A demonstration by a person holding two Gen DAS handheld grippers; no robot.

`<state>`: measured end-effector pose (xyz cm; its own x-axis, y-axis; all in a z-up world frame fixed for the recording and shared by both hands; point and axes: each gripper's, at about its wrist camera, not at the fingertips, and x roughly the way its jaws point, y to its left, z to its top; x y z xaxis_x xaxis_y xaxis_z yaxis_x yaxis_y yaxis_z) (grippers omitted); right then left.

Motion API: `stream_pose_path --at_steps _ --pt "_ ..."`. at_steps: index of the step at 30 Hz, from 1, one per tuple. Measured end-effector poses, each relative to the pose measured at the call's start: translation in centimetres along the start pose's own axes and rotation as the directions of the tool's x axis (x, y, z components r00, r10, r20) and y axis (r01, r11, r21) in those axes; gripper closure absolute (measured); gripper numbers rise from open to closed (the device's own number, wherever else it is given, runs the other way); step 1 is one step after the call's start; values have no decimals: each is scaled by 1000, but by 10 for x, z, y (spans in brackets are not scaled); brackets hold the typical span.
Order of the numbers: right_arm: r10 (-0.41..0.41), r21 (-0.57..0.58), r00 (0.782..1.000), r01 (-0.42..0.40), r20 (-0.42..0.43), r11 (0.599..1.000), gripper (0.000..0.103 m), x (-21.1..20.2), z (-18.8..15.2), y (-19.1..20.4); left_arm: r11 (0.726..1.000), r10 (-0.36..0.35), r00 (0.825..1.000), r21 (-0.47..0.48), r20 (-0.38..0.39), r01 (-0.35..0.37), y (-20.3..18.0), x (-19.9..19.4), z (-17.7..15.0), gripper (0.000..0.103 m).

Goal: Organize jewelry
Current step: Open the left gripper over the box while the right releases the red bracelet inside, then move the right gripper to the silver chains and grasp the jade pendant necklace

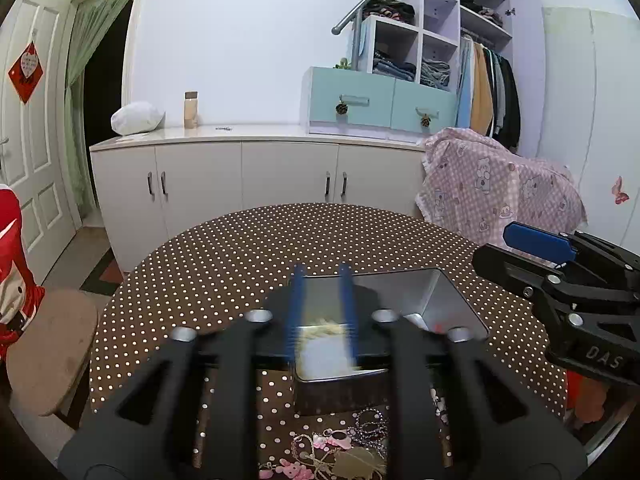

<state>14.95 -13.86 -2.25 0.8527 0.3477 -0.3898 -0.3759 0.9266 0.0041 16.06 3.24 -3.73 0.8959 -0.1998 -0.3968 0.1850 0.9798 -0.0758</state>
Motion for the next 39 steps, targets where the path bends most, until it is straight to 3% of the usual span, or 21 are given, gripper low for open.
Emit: stream_pose_path --at_steps 1,2,10,24,33,36,39 --pt "6 -3 1000 -6 0 1000 52 0 1 0 1000 0 1000 -5 8 0 1 -1 0 47" --pt "12 -12 1000 -12 2 1000 52 0 2 2 1000 -1 1000 -8 20 1 1 -2 0 46" --pt "-32 4 999 32 15 999 48 -10 1 -7 1000 6 999 1 40 -6 4 -11 0 46" --pt "-85 45 995 88 -59 995 45 -14 -23 -9 1000 28 999 9 25 -28 2 -20 -8 45" --pt "-105 42 993 108 -58 993 34 -25 -27 -5 999 51 999 -11 9 -51 10 -31 -17 42" --pt "-110 45 992 113 -61 993 29 -27 -29 -3 999 31 1000 -16 0 -31 15 -35 -21 35" --pt "-98 51 993 101 -59 994 26 -31 -32 -1 999 48 999 -9 -16 -48 21 -38 -30 34"
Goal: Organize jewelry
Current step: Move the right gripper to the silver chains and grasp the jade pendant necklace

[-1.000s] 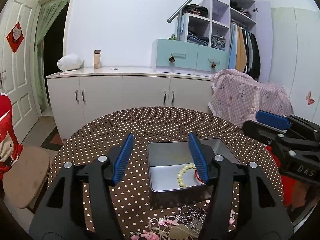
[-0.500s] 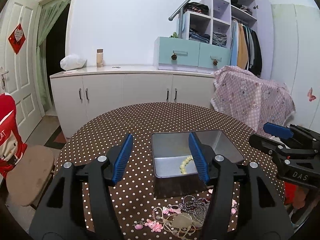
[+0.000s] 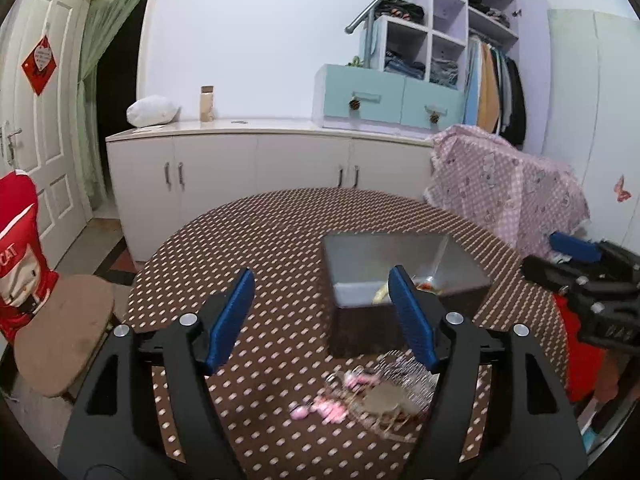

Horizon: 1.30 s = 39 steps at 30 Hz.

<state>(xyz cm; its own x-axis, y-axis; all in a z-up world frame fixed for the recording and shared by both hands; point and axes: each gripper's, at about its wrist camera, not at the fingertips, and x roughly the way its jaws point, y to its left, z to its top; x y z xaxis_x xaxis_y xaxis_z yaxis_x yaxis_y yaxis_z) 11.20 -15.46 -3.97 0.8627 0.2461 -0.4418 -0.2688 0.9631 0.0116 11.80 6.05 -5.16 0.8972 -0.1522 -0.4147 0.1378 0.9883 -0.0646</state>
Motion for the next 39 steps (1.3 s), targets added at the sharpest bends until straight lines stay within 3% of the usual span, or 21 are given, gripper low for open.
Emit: stream_pose_path --at_steps 12,20,27,32,39 --pt "79 -36 996 -80 -31 996 25 -2 -14 29 995 41 995 -82 -94 -49 33 -8 -34 30" --pt "177 -110 980 -187 -92 976 25 9 -28 68 988 39 990 -145 -135 -59 49 -13 -56 29" --pt "182 -181 971 -209 -153 961 25 29 -36 95 989 17 990 -146 -143 -38 49 -17 -64 29" --pt "178 -206 964 -218 -196 954 34 42 -41 105 989 28 990 -138 -142 -47 51 -20 -68 28" --pt "153 -223 959 -208 -241 952 55 55 -43 110 985 26 988 -163 -150 -51 60 -21 -73 28"
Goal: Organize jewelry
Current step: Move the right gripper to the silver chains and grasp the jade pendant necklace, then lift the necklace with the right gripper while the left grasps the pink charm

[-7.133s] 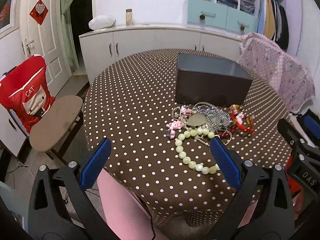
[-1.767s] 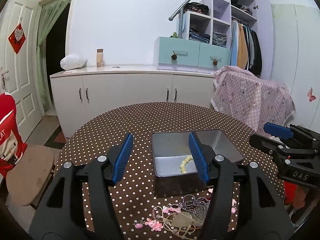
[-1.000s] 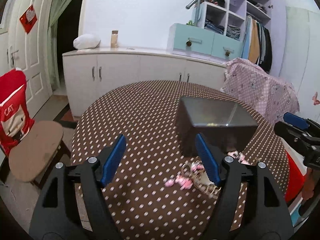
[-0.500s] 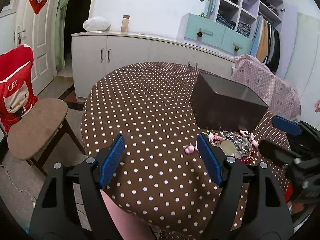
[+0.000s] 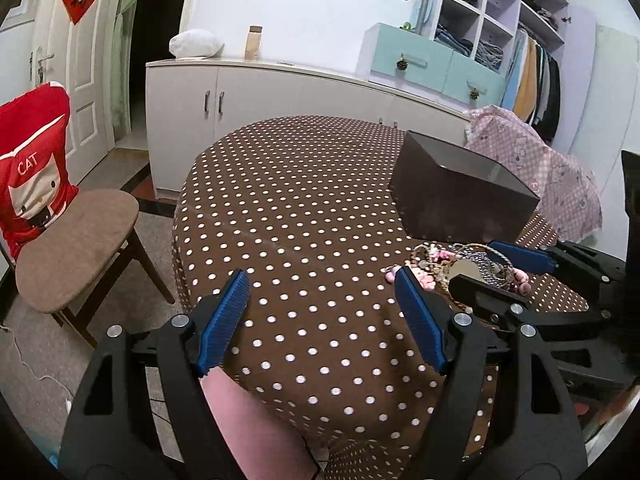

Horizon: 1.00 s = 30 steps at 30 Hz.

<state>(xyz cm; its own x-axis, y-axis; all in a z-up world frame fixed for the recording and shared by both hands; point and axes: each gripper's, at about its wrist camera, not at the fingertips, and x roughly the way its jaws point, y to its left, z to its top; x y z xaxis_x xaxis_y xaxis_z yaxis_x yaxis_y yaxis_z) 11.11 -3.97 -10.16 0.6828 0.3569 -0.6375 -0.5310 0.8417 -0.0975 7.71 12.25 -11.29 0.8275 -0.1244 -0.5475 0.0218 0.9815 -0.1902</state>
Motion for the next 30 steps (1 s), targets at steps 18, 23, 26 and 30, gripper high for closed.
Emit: stream_pose_path --at_steps 18,23,26,30 --pt "-53 -4 998 52 -29 999 76 7 -2 4 999 -35 999 -12 8 35 2 9 -2 26" --pt "-12 88 1000 14 -20 996 77 6 -1 -10 998 -52 999 -16 5 52 0 9 -1 26" --pt "-5 134 1000 5 -6 991 77 1 -1 -19 999 -52 999 -6 1 52 -3 10 0 26" --pt "10 162 1000 -13 24 987 77 -10 1 -24 998 -66 998 5 -6 66 -10 11 0 26"
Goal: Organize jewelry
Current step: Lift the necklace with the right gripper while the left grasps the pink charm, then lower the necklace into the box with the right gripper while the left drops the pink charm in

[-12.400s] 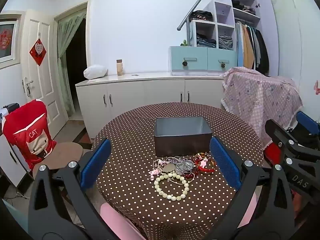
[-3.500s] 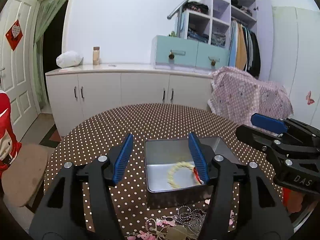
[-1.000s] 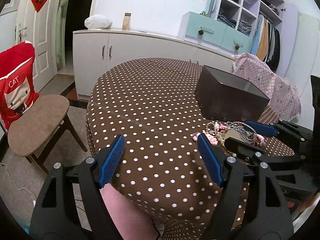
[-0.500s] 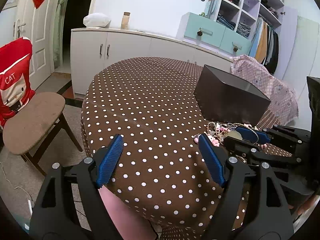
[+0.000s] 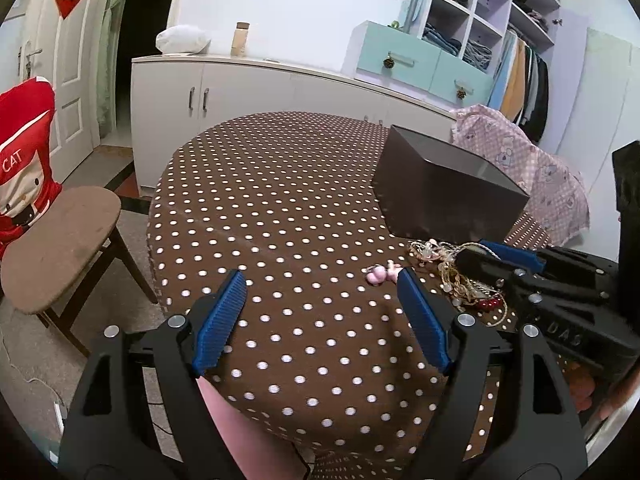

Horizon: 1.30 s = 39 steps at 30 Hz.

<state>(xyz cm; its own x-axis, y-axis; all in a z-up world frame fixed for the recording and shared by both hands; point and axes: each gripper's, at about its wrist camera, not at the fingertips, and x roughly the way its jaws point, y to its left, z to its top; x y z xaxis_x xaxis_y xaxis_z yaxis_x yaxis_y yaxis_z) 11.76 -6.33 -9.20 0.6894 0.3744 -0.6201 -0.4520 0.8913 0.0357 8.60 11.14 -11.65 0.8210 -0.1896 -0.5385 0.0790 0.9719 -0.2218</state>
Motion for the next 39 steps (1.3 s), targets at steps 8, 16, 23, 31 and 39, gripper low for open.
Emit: stream_pose_path --at_steps 8,16,23,31,39 --pt "4 97 998 -10 59 995 77 -26 -1 -24 998 -18 1000 59 -25 19 -20 6 2 26" --pt "-50 145 991 32 125 989 77 -53 0 -45 996 -6 998 91 -56 11 -33 21 5 25" --pt "-90 175 982 60 167 983 77 -69 1 -61 991 26 997 136 -70 -16 -38 29 8 25" --pt "-100 188 979 66 175 980 77 -69 4 -70 975 67 996 214 -55 -53 -49 32 5 72" --pt "-97 178 974 60 205 982 77 -76 14 -74 982 114 993 152 -31 -108 -41 33 19 76"
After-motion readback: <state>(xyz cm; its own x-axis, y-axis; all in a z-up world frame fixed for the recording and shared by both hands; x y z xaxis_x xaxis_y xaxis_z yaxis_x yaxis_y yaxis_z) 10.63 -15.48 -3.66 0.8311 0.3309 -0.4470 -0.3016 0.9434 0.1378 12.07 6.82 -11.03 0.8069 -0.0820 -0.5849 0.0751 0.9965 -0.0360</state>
